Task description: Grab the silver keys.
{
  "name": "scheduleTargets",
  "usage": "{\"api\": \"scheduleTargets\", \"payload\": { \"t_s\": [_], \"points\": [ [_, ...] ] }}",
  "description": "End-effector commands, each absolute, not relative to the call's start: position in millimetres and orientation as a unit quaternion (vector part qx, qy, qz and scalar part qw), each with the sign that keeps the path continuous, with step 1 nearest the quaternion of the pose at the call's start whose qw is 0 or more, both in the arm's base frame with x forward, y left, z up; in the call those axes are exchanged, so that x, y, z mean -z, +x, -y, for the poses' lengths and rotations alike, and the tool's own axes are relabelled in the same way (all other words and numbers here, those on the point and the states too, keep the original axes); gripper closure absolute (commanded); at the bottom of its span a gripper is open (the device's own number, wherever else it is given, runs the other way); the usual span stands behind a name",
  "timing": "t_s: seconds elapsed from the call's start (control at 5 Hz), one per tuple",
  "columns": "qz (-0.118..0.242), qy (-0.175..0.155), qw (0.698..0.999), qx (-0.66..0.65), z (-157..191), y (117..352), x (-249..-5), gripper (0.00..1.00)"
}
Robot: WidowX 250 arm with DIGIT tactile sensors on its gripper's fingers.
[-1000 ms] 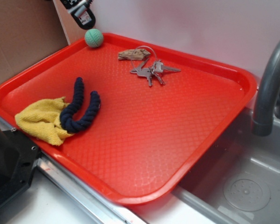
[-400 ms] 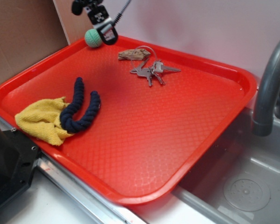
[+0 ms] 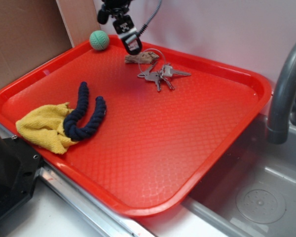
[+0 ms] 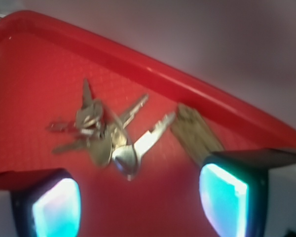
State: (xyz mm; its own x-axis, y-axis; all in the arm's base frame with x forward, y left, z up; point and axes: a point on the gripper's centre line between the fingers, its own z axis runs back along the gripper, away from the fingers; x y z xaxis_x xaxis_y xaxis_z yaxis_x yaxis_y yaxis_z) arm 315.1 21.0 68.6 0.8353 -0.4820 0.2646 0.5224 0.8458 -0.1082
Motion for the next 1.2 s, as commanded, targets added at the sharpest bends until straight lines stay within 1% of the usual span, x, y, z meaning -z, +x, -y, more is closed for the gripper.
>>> {"api": "scheduleTargets", "payload": {
  "t_s": [0.0, 0.2, 0.4, 1.0],
  "points": [
    [0.111, -0.102, 0.939, 0.31, 8, 332, -58, 0.0],
    [0.096, -0.101, 0.935, 0.327, 24, 327, -50, 0.0],
    [0.096, -0.107, 0.934, 0.328, 29, 323, -52, 1.0],
    [0.111, -0.127, 0.934, 0.316, 18, 315, -76, 1.0]
  ]
}}
